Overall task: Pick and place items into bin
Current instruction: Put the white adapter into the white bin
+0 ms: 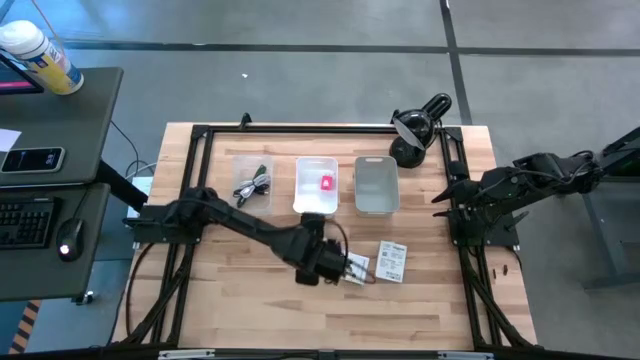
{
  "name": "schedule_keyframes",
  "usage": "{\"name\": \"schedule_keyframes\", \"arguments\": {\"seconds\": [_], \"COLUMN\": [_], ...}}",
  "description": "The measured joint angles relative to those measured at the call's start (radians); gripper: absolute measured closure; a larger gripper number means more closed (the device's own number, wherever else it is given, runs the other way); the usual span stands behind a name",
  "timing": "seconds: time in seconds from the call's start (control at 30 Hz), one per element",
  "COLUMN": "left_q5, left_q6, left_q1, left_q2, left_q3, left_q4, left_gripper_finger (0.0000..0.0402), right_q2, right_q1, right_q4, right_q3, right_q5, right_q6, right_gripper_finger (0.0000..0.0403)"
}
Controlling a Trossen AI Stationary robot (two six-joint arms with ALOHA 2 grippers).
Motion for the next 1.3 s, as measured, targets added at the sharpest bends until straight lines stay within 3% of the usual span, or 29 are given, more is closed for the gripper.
{"name": "schedule_keyframes", "arguments": {"seconds": [0.27,0.6,1.03,1.3], "left_q5": [-0.121,-0.12,0.079,0.136], "left_q6": [0.223,0.453,0.558,0.584], "left_q1": [0.143,0.347,0.533,0.553], "left_q2": [-0.001,-0.001,-0.001,-0.001], "left_q3": [0.159,0.172,0.144,0.06], "left_q4": [-0.082,-0.065,-0.001,0.064], "left_gripper_finger": [0.0234,0.0223,0.0222,0.0221], "right_q2": [0.0,0.0,0.0,0.0], "right_q1": [0.0,0.0,0.0,0.0], "right_q4": [0.0,0.0,0.01,0.053], "right_q3": [0.0,0.0,0.0,0.0], "right_q5": [0.008,0.019,0.092,0.121], "right_q6": [0.027,0.12,0.209,0.208], "right_gripper_finger": [0.0258,0.0258,0.0258,0.0258]}}
